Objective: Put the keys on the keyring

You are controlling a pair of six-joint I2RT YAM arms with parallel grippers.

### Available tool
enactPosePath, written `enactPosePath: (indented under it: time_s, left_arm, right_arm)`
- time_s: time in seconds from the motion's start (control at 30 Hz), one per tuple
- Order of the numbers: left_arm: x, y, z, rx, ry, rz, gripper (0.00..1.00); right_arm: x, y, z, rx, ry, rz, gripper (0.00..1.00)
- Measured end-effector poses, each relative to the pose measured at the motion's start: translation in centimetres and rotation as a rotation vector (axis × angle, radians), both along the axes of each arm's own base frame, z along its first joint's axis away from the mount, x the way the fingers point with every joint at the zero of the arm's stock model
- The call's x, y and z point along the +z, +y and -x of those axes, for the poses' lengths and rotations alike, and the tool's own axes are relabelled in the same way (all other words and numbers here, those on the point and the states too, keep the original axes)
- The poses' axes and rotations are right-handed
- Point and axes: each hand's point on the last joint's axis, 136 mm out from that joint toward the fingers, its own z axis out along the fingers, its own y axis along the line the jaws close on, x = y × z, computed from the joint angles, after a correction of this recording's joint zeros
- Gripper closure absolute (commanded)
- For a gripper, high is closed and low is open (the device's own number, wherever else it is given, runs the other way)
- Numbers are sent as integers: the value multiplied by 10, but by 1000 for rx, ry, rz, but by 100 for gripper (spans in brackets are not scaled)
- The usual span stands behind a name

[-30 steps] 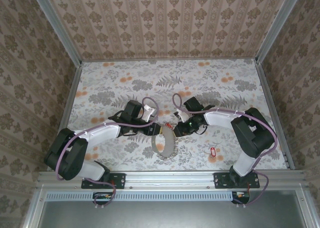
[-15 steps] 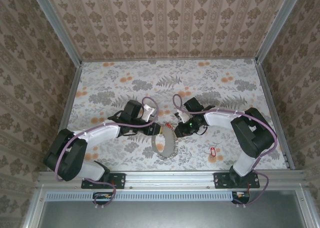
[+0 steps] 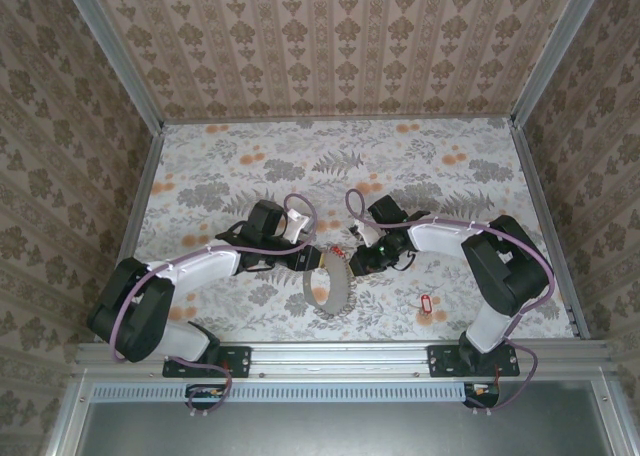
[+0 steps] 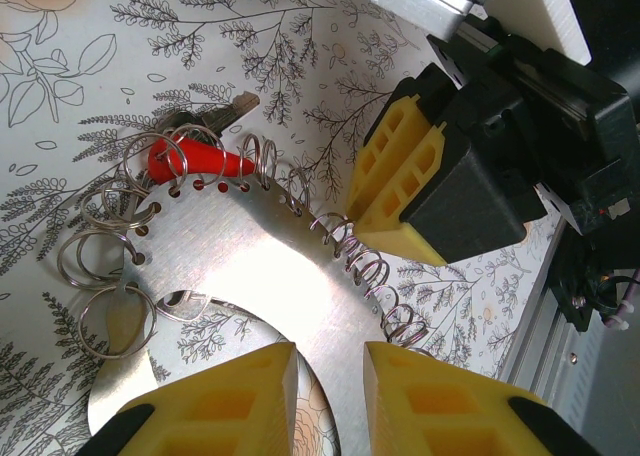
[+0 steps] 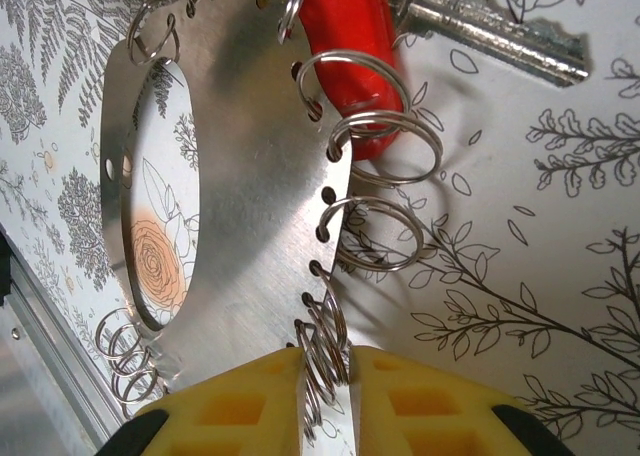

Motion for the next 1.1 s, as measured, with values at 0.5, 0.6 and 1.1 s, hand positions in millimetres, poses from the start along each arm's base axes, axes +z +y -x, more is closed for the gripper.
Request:
enactPosePath:
  time_s: [0.5, 0.6, 1.1]
  left_arm:
    - [1, 2, 0, 6, -3, 2, 75]
    - [2, 2, -1, 7, -7, 4, 75]
    - [24, 3, 2, 4, -63, 50, 75]
  right_arm:
    - [-2, 0, 2, 5, 7, 5, 87]
    - [-2, 0, 2, 8, 7, 5, 94]
    - [74, 17, 18, 155, -328, -131, 100]
